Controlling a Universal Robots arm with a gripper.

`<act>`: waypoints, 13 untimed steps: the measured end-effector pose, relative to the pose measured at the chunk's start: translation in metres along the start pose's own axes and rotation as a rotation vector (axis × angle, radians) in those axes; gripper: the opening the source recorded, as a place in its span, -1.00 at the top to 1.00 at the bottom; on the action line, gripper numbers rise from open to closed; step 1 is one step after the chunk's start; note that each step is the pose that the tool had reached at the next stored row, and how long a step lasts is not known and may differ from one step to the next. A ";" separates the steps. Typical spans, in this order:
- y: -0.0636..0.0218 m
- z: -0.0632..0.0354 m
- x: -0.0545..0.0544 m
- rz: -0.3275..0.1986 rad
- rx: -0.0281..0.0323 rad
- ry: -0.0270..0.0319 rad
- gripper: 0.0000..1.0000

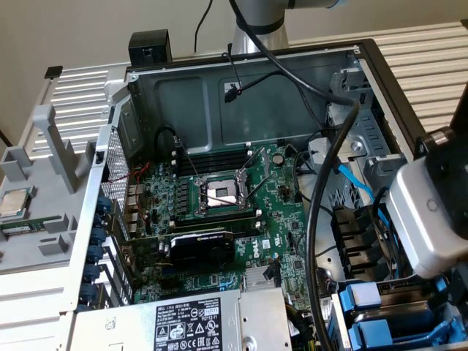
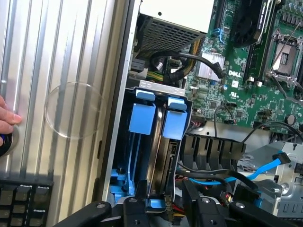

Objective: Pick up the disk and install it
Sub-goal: 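Insert the second disk wire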

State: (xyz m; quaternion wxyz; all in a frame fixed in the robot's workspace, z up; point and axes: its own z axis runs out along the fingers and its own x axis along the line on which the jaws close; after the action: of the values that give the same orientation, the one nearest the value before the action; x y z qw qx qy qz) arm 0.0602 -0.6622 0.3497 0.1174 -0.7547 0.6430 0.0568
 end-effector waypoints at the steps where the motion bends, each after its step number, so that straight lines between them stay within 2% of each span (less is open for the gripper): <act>1: -0.0001 0.0001 0.000 0.000 0.0000 0.0000 0.15; 7: -0.0012 0.0010 0.000 -0.003 -0.0007 -0.0006 0.15; 13: -0.0012 0.0026 0.000 -0.026 -0.0064 -0.0027 0.15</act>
State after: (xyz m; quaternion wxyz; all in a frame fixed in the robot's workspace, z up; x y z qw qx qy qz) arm 0.0615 -0.6615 0.3473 0.1166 -0.7632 0.6329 0.0583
